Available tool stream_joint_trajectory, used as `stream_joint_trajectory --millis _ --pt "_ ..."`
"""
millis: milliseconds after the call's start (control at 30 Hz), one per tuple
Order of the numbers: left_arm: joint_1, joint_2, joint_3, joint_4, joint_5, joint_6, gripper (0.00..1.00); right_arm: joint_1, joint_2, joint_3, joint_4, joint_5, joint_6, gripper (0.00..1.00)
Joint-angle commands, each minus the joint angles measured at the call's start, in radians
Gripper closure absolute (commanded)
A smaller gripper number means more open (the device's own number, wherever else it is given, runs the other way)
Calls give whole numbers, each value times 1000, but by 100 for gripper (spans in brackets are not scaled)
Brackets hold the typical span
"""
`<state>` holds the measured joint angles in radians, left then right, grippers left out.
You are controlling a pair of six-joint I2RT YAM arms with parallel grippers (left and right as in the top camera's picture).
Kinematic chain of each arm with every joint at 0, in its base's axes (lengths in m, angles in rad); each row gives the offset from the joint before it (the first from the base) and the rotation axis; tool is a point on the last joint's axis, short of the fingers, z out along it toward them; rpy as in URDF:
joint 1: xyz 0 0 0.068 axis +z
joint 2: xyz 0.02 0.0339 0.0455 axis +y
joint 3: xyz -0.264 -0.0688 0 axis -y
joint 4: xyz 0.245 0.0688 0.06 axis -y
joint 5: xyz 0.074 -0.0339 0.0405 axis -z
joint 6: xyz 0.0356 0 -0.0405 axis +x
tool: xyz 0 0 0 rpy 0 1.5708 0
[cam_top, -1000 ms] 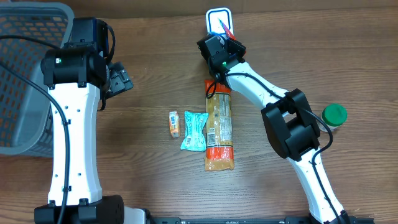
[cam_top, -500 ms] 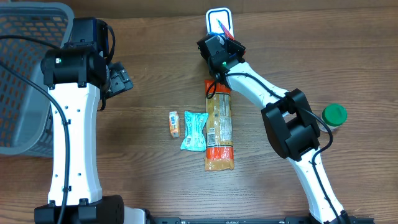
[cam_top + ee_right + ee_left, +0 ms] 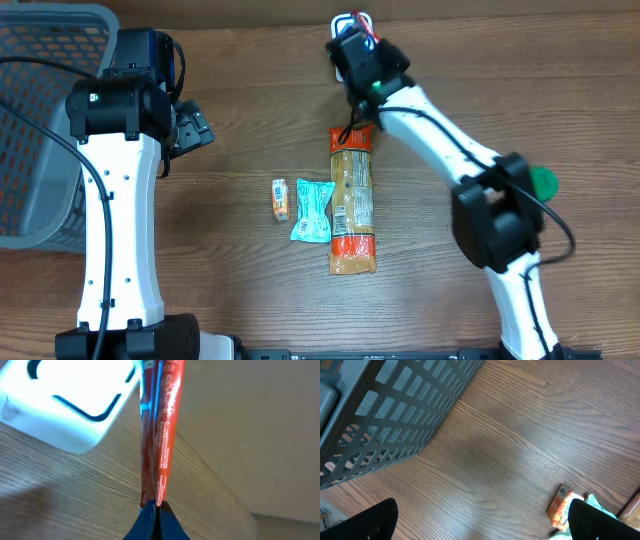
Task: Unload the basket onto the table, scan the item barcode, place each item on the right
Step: 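Move the red packet right and set it down near the jar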
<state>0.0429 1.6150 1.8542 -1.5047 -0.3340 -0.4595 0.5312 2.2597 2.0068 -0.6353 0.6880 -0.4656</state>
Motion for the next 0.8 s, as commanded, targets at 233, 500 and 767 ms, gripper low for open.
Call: stream_joint_trajectory --millis 233,500,767 --pt "3 8 5 -2 -12 18 0 -116 -316 10 -495 -220 622 96" --pt "3 8 5 -2 -12 18 1 -251 -327 -67 -866 -378 810 96" --pt "3 8 5 -2 -12 18 0 -285 -327 -328 -782 -454 808 96"
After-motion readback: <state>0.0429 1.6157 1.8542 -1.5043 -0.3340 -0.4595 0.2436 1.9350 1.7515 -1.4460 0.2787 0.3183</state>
